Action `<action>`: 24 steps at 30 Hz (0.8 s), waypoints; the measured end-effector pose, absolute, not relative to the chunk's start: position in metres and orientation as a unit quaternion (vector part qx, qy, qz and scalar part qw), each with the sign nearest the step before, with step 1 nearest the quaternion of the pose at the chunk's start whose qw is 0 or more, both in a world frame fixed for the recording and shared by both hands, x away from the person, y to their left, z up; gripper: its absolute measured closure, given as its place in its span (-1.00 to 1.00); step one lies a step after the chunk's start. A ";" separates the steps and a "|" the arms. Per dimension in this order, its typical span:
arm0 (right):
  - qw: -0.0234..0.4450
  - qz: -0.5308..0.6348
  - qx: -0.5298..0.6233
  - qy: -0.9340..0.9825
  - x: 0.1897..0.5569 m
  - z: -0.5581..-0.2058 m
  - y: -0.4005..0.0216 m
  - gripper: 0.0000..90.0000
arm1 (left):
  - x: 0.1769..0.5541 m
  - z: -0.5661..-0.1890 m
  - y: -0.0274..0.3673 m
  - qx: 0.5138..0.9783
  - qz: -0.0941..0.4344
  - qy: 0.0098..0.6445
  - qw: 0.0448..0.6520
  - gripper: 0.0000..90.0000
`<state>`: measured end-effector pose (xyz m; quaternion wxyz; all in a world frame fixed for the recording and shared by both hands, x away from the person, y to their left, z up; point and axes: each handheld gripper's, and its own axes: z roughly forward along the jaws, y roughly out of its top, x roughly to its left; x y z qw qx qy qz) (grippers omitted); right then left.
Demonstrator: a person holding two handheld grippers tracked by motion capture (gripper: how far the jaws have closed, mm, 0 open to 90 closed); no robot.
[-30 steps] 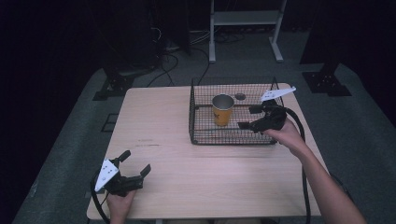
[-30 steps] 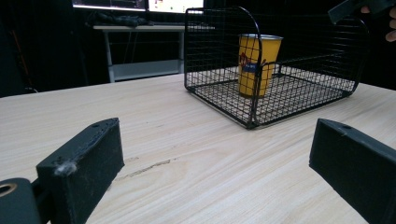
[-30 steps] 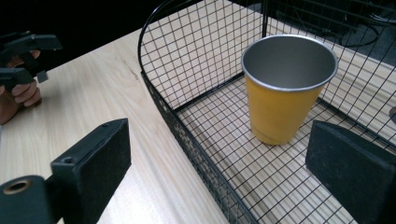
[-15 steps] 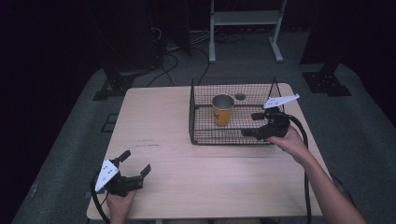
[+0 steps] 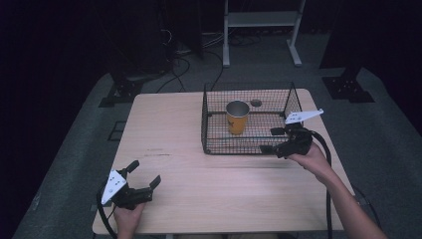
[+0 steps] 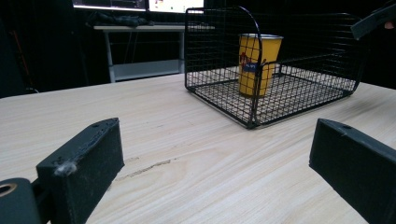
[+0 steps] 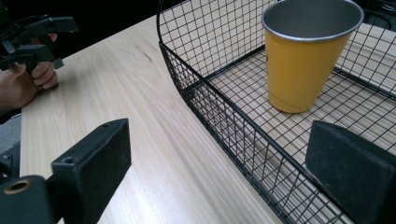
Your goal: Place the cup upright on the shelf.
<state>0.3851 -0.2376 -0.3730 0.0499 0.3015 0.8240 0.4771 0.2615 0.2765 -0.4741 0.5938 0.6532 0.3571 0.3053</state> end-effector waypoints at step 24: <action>0.045 0.476 0.309 0.822 0.357 -0.394 -0.249 -0.86 | 0.261 -0.474 0.276 0.654 0.306 0.357 0.593 -0.95</action>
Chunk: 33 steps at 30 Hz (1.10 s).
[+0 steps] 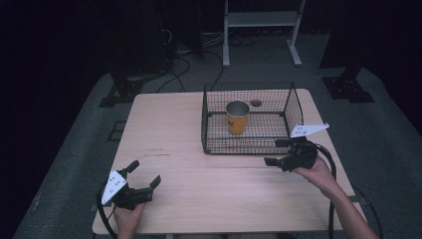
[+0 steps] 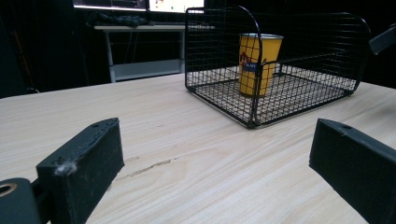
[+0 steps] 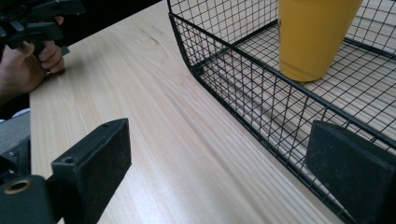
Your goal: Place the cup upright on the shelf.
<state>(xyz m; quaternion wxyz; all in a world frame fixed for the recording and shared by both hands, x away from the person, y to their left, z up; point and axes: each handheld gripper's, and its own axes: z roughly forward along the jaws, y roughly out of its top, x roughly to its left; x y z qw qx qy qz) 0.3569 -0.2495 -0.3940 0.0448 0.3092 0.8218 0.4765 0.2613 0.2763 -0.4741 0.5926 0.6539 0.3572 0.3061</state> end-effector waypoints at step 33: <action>0.063 0.477 0.321 0.816 0.331 -0.414 -0.261 -0.86 | 0.261 -0.474 0.276 0.653 0.307 0.357 0.593 -0.95</action>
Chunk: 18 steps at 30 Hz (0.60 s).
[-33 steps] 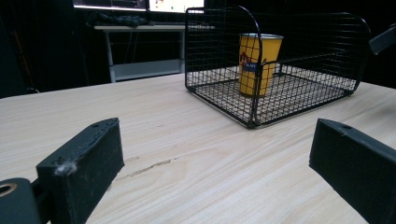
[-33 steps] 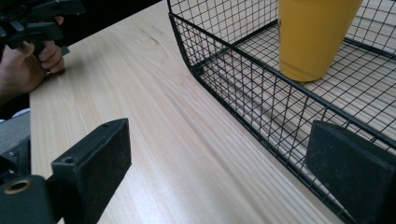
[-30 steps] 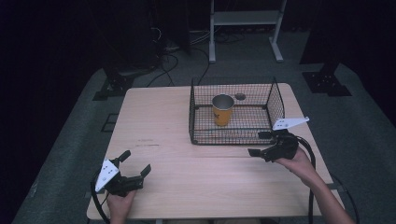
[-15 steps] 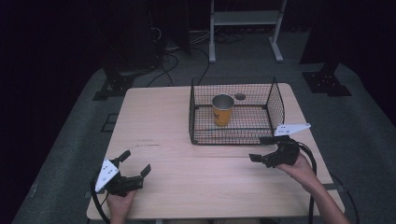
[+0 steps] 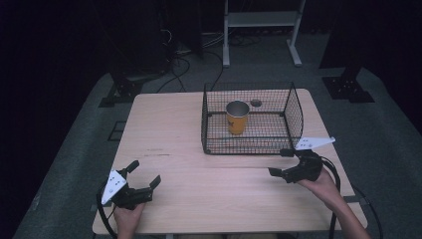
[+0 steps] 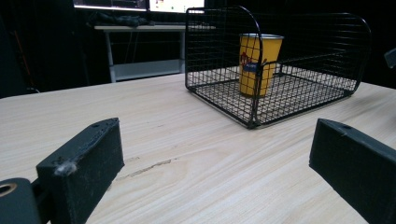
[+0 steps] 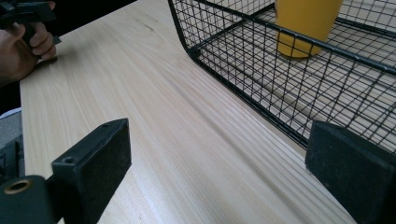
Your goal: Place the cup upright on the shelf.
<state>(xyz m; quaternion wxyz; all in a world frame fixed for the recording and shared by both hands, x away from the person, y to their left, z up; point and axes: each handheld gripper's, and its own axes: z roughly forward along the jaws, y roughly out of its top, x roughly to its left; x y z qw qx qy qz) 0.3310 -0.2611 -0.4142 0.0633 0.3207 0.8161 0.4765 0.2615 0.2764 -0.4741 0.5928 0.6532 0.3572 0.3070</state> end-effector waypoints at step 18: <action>0.062 0.482 0.348 0.801 0.295 -0.446 -0.275 -0.86 | 0.261 -0.474 0.276 0.654 0.310 0.359 0.590 -0.95</action>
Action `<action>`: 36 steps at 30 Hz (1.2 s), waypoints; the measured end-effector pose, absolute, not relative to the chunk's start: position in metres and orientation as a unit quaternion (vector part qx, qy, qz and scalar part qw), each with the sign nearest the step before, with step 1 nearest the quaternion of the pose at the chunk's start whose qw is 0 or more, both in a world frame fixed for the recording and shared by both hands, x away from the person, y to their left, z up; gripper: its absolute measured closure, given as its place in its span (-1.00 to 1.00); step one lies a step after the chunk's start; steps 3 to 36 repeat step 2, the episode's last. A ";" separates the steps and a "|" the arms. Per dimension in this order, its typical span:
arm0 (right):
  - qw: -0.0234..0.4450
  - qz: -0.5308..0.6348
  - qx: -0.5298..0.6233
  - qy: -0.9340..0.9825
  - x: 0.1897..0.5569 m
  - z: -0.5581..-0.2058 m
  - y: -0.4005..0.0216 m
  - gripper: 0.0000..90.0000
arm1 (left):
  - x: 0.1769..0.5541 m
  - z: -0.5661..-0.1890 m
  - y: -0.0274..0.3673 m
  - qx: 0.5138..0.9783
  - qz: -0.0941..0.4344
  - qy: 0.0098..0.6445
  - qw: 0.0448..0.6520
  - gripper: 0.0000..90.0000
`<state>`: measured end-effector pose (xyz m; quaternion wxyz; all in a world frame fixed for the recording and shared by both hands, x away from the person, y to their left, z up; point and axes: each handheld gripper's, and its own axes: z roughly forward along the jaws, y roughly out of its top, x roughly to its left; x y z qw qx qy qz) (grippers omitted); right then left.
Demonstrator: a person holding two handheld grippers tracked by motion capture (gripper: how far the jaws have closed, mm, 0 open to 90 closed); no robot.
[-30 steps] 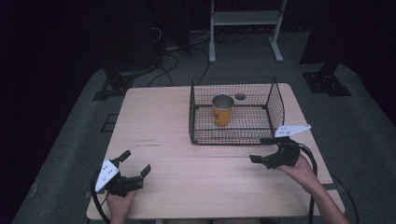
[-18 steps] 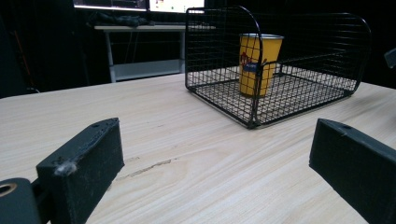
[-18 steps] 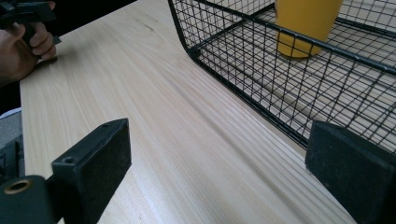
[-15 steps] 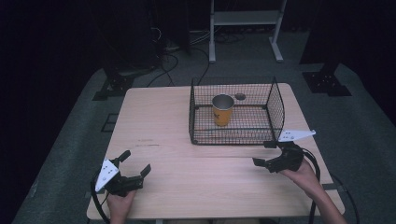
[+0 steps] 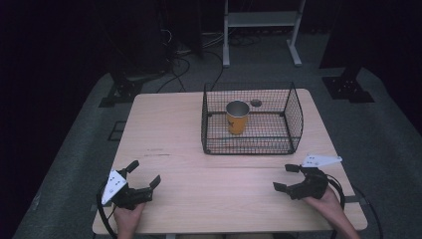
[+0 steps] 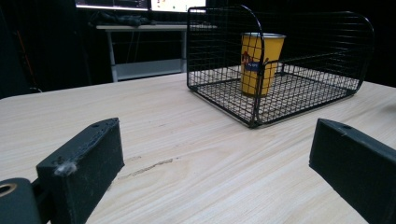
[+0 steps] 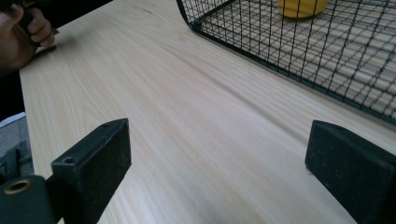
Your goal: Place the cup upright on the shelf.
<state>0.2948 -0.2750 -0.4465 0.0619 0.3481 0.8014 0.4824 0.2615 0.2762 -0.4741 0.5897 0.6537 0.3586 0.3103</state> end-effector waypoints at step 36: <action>0.063 0.483 0.350 0.800 0.291 -0.449 -0.277 -0.86 | 0.262 -0.474 0.276 0.654 0.309 0.360 0.590 -0.95</action>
